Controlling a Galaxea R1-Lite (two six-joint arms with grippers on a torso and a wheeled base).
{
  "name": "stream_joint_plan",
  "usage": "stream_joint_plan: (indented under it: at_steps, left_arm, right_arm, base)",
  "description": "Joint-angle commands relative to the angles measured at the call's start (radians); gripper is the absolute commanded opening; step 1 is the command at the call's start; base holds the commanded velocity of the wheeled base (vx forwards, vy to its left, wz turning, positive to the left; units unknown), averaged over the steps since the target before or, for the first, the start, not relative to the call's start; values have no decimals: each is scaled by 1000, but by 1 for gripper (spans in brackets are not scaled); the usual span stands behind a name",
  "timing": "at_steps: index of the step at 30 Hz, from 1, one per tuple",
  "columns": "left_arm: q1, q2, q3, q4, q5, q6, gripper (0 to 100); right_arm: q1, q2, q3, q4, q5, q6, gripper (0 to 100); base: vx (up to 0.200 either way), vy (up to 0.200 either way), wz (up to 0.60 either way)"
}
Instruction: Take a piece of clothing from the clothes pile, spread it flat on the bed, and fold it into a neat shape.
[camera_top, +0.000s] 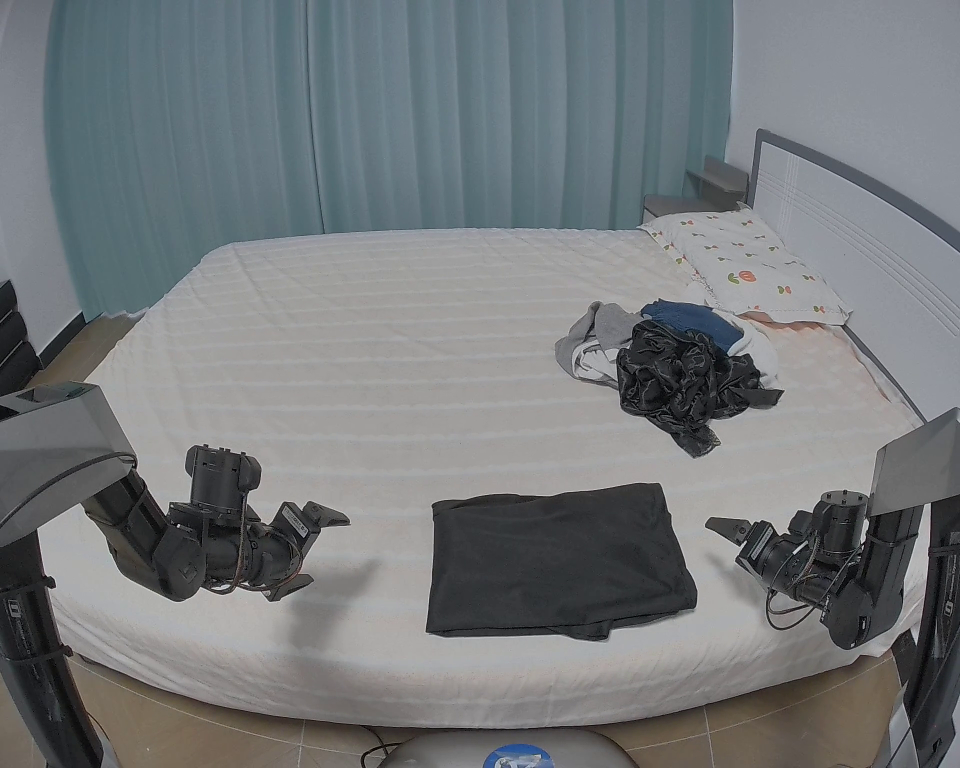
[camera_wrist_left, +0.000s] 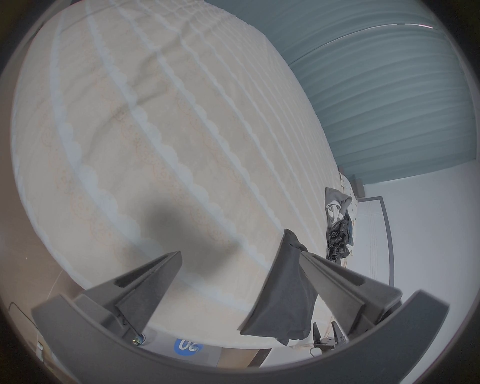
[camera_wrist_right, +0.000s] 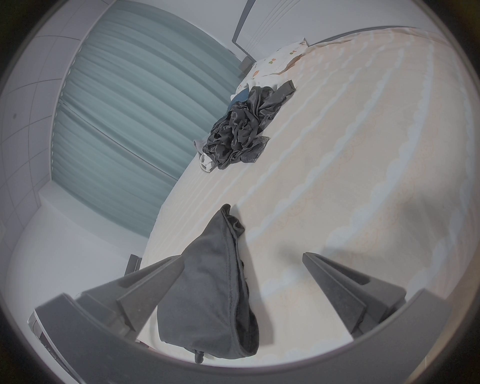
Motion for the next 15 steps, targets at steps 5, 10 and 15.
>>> stream_joint_plan:
  at_steps: [5,10,15]
  left_arm:
    - [-29,4,-20,2,0,-3,100]
    - [-50,16,-49,5,0,-5,100]
    - [-59,48,-75,-9,3,12,100]
  right_arm:
    - [5,13,-8,-9,0,2,100]
    - [11,25,-8,-9,-2,2,100]
    - [11,29,-8,-9,-2,2,100]
  base:
    - [0,-200,0]
    - [0,-200,0]
    - [0,-200,0]
